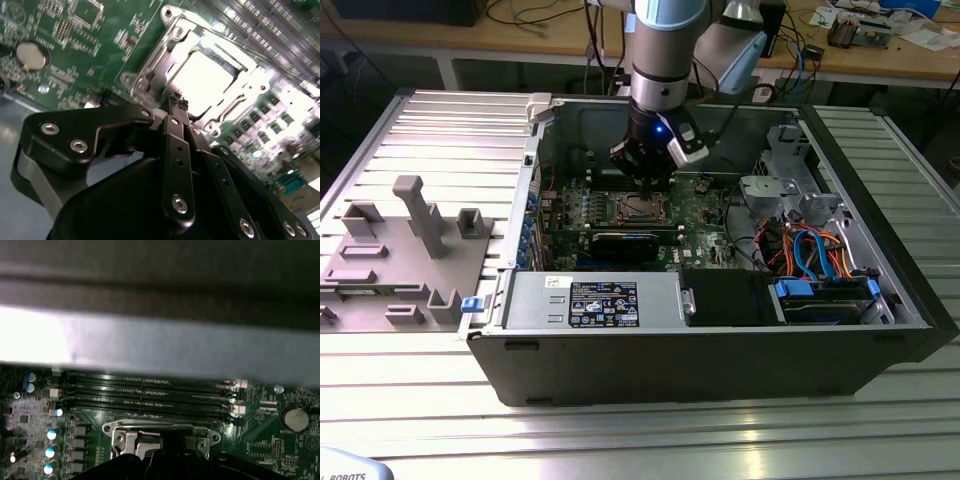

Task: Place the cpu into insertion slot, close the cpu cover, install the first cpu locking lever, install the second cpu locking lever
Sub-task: 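Install the first cpu locking lever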

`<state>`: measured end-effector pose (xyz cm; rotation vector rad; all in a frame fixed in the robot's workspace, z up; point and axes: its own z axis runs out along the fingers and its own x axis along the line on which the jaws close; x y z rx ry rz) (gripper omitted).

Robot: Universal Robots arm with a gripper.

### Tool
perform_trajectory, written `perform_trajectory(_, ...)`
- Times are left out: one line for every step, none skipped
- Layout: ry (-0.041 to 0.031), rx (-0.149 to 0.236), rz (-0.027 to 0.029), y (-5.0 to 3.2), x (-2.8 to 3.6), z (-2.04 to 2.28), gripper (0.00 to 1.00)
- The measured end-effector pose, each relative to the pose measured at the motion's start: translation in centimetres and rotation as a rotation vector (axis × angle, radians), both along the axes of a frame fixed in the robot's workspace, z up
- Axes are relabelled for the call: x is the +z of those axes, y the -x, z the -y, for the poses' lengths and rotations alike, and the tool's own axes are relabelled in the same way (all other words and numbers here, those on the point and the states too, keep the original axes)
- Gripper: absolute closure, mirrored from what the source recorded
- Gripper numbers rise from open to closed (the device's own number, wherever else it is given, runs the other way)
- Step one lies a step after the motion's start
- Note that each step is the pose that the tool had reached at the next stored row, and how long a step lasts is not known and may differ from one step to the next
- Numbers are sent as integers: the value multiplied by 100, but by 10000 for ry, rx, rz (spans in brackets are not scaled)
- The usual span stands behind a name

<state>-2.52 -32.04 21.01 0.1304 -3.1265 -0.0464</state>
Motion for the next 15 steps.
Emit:
perform_trajectory(16,0,0,0,0,29,89)
perform_trajectory(45,1,0,0,0,80,89)
perform_trajectory(81,1,-1,0,0,125,89)
perform_trajectory(104,1,0,0,0,152,89)
perform_trajectory(133,1,-1,0,0,173,89)
perform_trajectory(173,1,0,0,0,188,89)
perform_trajectory(209,0,0,0,3,198,89)
perform_trajectory(242,0,-2,0,26,207,89)
perform_trajectory(248,0,-1,1,49,209,89)
perform_trajectory(252,-1,-1,1,88,211,89)
perform_trajectory(252,1,0,0,133,211,89)
perform_trajectory(254,0,0,0,156,211,89)
perform_trajectory(257,1,0,0,178,211,89)
perform_trajectory(257,1,-1,0,200,211,89)
perform_trajectory(258,1,-1,0,214,211,89)
